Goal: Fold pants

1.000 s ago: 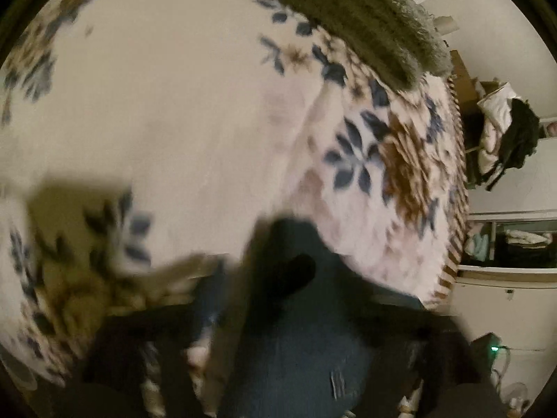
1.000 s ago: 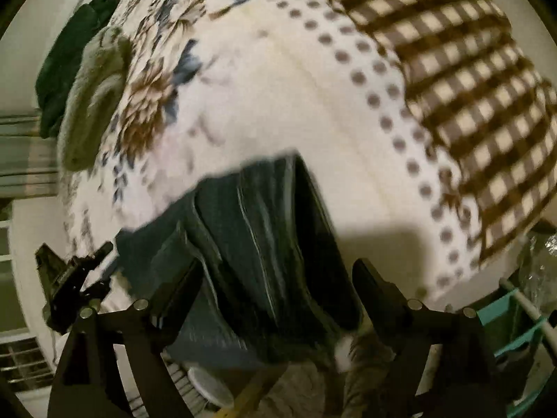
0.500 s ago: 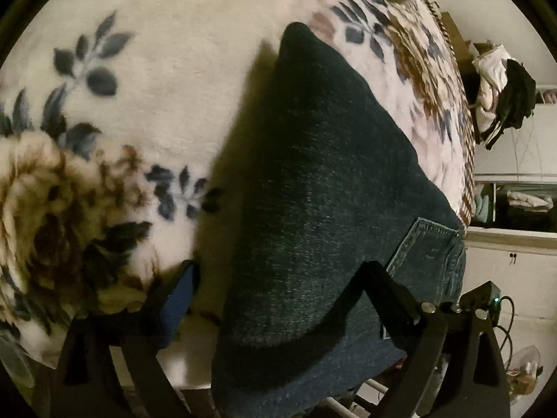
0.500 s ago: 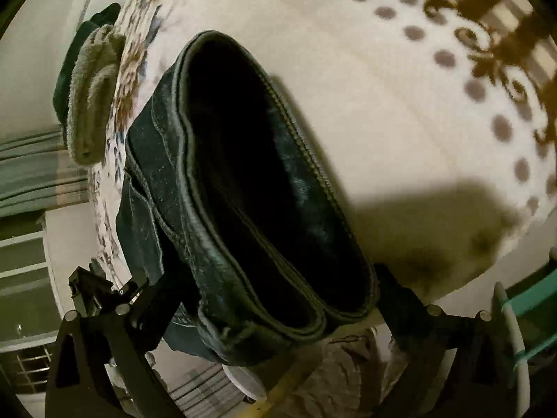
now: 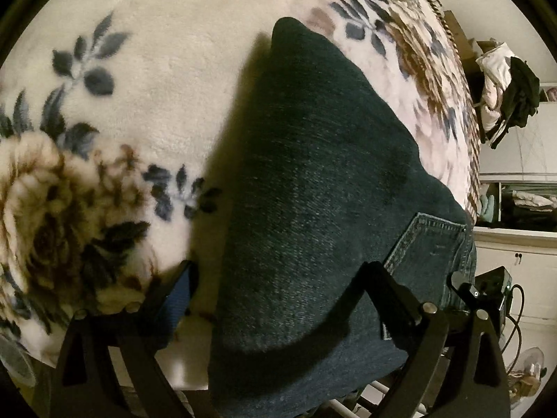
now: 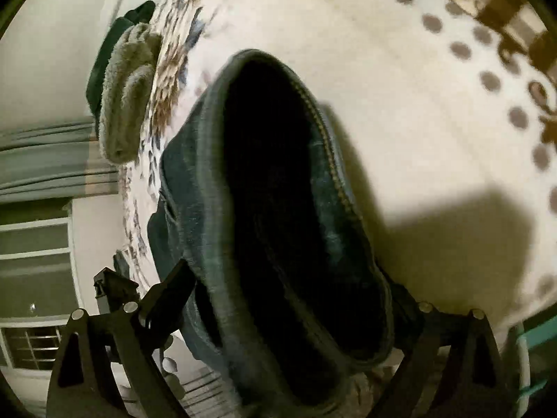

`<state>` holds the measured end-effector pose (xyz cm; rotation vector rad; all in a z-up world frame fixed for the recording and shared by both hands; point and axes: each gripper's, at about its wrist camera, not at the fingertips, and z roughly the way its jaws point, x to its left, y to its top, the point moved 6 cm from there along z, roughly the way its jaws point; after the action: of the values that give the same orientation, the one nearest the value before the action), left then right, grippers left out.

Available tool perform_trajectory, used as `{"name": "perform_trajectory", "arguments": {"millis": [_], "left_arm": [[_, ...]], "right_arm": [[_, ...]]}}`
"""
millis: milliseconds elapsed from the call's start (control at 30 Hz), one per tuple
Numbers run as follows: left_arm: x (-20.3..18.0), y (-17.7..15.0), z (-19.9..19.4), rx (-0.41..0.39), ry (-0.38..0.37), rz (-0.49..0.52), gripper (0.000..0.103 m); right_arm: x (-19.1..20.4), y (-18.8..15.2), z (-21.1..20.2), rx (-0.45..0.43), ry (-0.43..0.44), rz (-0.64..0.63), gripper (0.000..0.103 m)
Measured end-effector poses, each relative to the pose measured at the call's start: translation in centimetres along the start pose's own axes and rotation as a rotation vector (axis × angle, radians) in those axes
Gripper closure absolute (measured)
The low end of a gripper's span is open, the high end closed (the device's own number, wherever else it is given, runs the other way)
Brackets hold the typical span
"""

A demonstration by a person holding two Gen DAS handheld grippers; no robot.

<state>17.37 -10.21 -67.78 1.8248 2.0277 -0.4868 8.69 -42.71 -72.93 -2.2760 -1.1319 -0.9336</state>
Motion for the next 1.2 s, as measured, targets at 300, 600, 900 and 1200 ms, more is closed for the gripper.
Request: {"name": "perform_trajectory", "arguments": {"millis": [300, 600, 900, 1200], "left_arm": [[-1.3, -0.5, -0.4, -0.031, 0.026, 0.023, 0.041], [-2.9, -1.5, -4.4, -0.097, 0.010, 0.067, 0.080], [-6.2, 0.2, -11.5, -0.147, 0.008, 0.076, 0.080], [-9.4, 8.8, -19.7, -0.233, 0.016, 0.100, 0.080]], "right_arm": [[2.0, -0.2, -0.9, -0.063, -0.086, -0.130, 0.047], [4.8, -0.9, -3.7, -0.100, -0.109, -0.152, 0.056], [12.3, -0.1, -7.5, -0.110, -0.058, -0.185, 0.057], [25.4, 6.7, -7.8, -0.161, -0.011, -0.251, 0.057]]}}
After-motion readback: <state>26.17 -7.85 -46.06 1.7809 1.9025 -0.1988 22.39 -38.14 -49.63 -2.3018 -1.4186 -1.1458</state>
